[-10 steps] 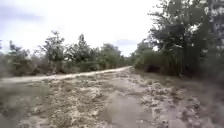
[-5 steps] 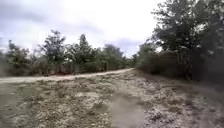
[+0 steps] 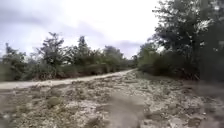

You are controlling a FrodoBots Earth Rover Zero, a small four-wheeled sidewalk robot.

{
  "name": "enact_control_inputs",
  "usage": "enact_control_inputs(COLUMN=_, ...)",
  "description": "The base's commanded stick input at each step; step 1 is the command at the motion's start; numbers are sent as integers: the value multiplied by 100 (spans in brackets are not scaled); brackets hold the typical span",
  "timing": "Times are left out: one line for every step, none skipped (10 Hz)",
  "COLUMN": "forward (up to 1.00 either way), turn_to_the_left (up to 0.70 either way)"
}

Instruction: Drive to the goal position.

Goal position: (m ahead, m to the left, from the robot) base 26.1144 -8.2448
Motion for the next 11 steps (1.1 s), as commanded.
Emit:
enact_control_inputs(forward=70, turn_to_the_left=0)
enact_control_inputs(forward=70, turn_to_the_left=0)
enact_control_inputs(forward=70, turn_to_the_left=0)
enact_control_inputs(forward=70, turn_to_the_left=0)
enact_control_inputs(forward=70, turn_to_the_left=0)
enact_control_inputs(forward=70, turn_to_the_left=0)
enact_control_inputs(forward=70, turn_to_the_left=0)
enact_control_inputs(forward=70, turn_to_the_left=0)
enact_control_inputs(forward=70, turn_to_the_left=0)
enact_control_inputs(forward=70, turn_to_the_left=0)
enact_control_inputs(forward=70, turn_to_the_left=0)
